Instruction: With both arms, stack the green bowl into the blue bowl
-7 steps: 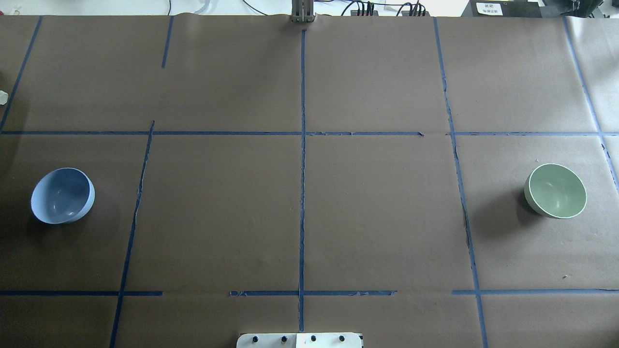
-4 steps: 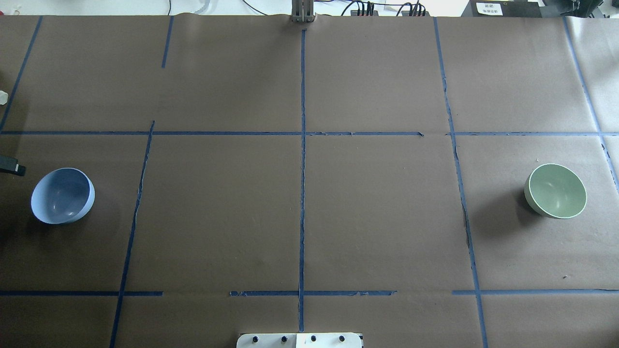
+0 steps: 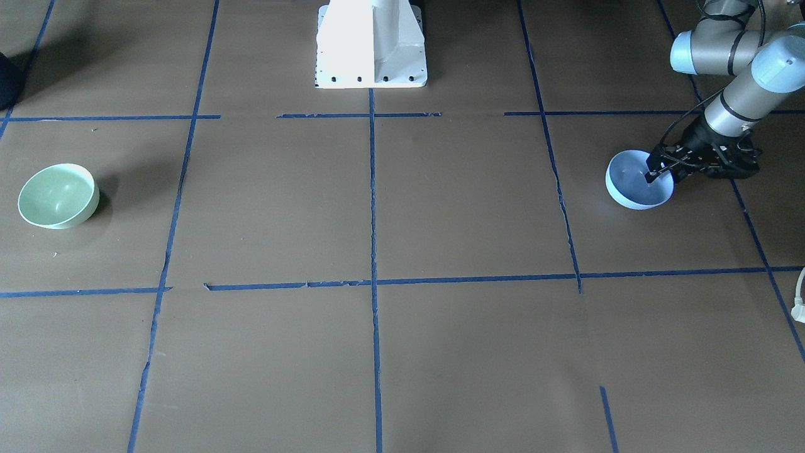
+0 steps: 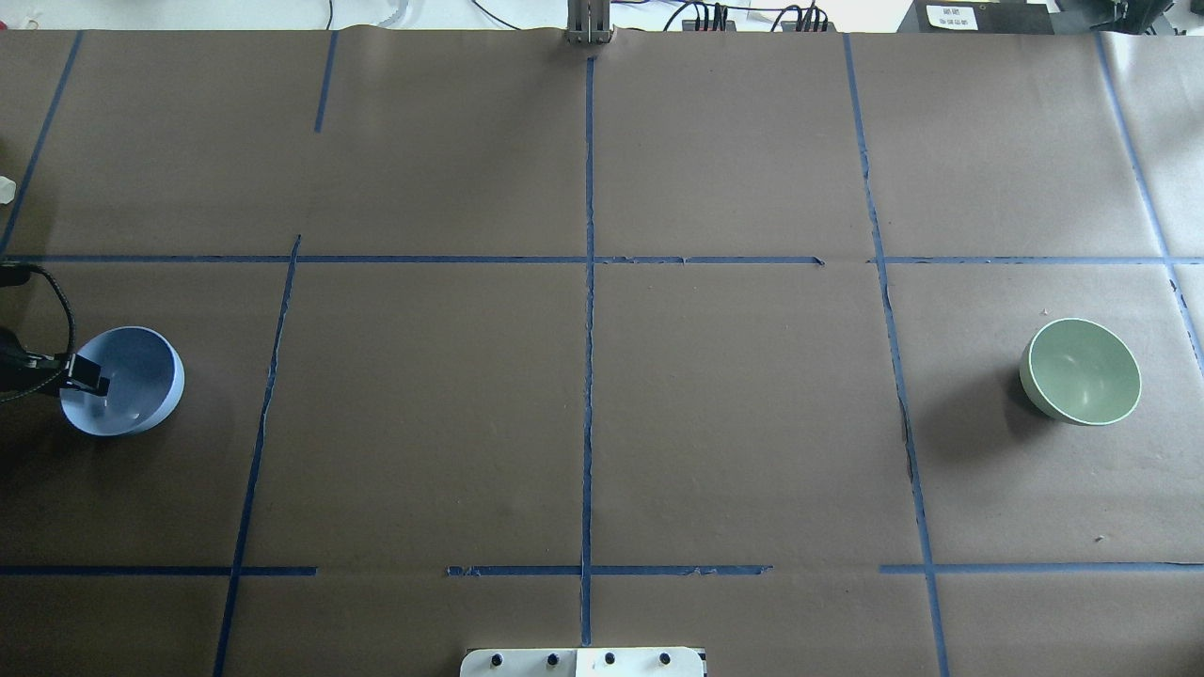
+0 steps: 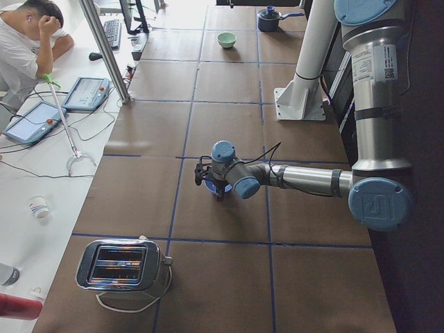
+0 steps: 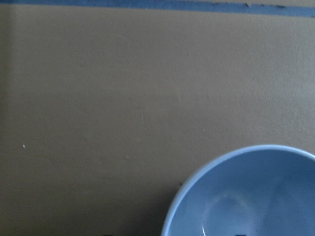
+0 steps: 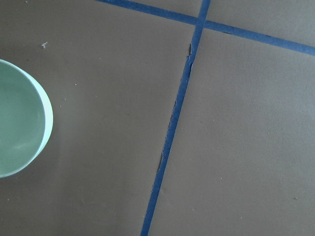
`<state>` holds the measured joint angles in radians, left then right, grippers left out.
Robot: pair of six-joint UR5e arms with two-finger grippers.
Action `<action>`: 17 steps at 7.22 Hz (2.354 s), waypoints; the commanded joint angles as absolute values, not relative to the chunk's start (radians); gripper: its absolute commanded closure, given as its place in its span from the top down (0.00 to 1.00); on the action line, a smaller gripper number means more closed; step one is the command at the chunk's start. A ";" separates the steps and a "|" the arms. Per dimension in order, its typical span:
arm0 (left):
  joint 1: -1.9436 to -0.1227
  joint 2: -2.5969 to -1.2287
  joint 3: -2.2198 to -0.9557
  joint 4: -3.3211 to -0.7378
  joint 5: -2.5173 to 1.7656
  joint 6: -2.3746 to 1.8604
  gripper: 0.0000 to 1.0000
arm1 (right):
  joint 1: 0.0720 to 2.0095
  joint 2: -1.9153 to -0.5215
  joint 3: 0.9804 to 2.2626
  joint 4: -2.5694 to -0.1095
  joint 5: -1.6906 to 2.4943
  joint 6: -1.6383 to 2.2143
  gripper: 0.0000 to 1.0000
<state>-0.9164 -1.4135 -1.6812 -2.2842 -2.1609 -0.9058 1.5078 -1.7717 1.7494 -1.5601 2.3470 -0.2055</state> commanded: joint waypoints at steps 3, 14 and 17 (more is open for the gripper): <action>-0.916 -1.425 -1.734 -2.254 -2.180 -0.914 0.00 | 1.508 -1.772 1.747 -1.560 2.347 -0.206 1.00; -0.509 -2.296 -1.506 -1.805 -1.936 -1.456 0.01 | 1.506 -1.772 1.749 -1.559 2.349 -0.184 1.00; -0.512 -2.295 -1.537 -1.799 -1.945 -1.424 1.00 | 1.505 -1.772 1.749 -1.559 2.349 -0.181 1.00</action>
